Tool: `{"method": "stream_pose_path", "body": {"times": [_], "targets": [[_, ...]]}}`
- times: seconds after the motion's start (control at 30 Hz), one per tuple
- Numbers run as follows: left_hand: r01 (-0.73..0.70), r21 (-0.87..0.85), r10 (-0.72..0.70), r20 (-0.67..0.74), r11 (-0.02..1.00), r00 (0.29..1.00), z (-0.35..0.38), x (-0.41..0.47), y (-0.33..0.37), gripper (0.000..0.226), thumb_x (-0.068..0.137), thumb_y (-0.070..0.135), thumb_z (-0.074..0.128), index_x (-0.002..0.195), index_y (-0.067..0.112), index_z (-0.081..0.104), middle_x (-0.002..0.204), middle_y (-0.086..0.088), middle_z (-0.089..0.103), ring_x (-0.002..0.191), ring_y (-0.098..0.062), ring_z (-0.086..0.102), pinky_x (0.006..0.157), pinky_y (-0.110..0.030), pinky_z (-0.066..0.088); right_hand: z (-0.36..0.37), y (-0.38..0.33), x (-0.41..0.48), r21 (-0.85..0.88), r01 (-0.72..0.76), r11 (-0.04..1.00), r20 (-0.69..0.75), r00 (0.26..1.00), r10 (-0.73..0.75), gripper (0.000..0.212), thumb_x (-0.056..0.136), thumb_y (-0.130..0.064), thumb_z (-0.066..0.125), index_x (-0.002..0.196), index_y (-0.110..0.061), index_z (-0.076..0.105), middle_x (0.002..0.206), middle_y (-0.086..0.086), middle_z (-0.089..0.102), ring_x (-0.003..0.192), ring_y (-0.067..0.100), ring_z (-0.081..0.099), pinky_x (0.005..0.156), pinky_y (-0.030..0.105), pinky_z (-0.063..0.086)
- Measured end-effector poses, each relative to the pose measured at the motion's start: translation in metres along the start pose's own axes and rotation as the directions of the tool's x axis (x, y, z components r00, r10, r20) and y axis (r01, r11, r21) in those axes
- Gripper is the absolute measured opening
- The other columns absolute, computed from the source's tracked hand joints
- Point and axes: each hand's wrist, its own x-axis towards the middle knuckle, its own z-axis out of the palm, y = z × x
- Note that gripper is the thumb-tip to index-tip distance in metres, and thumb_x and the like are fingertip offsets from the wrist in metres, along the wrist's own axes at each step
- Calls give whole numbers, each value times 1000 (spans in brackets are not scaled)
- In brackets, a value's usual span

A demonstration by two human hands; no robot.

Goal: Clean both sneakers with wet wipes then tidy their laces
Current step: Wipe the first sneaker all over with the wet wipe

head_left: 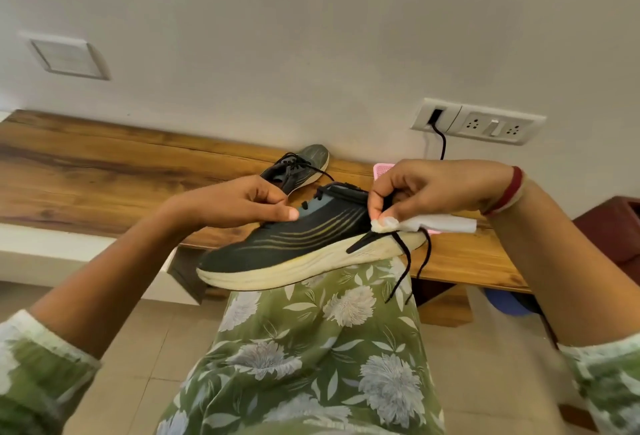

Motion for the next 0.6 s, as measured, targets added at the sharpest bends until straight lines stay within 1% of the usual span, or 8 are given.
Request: {"method": "stream_pose_path", "body": {"times": [0.1,0.17,0.27,0.33,0.43,0.5,0.57,0.6], "targets": [[128,54,-122,-103,990,987,9,3,-5,54,74,65,62,74,12,55,68,1,54,61,-9,51,63,-21,39,-2,-6,4,-9,-39,999,-74,996,38,6,87,-10,64,88,-13,69,80,-1,69,66,17,64,62,31,54],[171,62,-151,-239,983,959,18,5,-3,66,58,77,59,86,17,57,75,4,62,65,-9,55,64,-25,42,-4,-7,5,-36,-51,998,-91,995,47,6,87,-12,64,89,-14,69,88,12,68,71,28,63,71,47,56],[202,78,-160,-373,976,914,28,11,6,70,62,79,62,110,30,47,84,5,68,71,-8,59,65,-27,44,-5,-7,6,-59,-51,997,-91,995,46,6,87,-10,64,90,-12,69,92,19,67,73,30,62,76,58,53],[218,136,-150,-389,967,909,35,18,13,66,70,71,62,120,32,41,81,11,62,67,-1,55,61,-23,41,-5,-7,5,-62,-49,997,-91,995,44,6,87,-11,65,89,-14,70,92,21,66,75,37,61,78,59,51],[200,-86,-217,-330,976,919,44,28,17,70,73,58,66,131,28,43,94,15,56,80,0,54,74,-19,43,-7,-8,0,-46,-63,997,-115,992,57,7,86,-13,65,86,-18,70,84,8,68,74,27,62,72,44,53],[233,-137,-261,-246,963,933,46,32,16,60,69,60,68,114,20,59,96,9,58,85,-8,55,80,-24,42,-6,-9,-2,-39,-67,997,-112,992,62,6,85,-12,65,87,-17,69,80,-4,67,71,14,62,66,29,52],[269,-128,-288,-159,954,944,45,33,14,52,64,67,68,72,18,55,66,5,50,58,-10,46,60,-27,33,-5,-6,-1,-40,-61,997,-115,992,56,7,83,-16,66,89,-14,69,83,1,68,76,20,64,69,36,55],[285,-134,-302,-134,949,944,45,32,15,53,63,68,68,64,18,49,58,3,43,50,-10,38,55,-27,27,-4,-5,0,-38,-51,998,-120,992,46,11,81,-20,67,90,-13,70,87,6,69,80,27,64,74,43,53]]}}
